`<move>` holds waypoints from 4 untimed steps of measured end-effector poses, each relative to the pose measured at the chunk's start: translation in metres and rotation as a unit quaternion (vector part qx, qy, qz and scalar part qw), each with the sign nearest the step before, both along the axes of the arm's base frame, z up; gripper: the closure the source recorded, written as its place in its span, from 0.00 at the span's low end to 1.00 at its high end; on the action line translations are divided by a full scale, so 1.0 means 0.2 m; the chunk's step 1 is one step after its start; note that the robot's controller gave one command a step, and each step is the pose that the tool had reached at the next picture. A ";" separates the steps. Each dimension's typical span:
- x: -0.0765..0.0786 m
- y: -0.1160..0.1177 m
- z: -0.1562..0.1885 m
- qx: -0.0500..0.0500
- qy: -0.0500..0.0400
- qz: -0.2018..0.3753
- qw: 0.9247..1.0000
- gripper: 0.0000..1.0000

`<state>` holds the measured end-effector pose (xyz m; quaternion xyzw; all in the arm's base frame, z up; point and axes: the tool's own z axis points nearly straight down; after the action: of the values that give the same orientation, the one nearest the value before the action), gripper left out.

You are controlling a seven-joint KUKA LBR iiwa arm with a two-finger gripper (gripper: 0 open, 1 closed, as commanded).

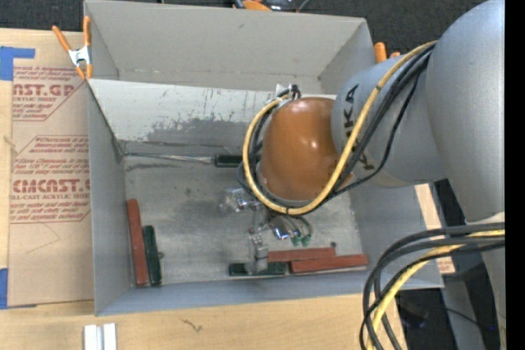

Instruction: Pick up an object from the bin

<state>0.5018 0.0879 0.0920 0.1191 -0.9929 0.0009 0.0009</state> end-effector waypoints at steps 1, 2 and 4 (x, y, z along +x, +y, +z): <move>-0.09 -0.24 -0.11 0.002 -0.006 0.019 1.000 0.00; -0.09 -0.23 -0.10 0.002 -0.001 0.021 1.000 1.00; 0.00 -0.22 0.43 0.002 -0.001 0.018 1.000 0.00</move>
Offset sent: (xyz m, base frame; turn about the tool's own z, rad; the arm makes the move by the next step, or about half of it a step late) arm -0.0197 -0.0464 -0.0220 -0.0431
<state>0.5017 0.0439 0.1781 0.1369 -0.9906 -0.0007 -0.0003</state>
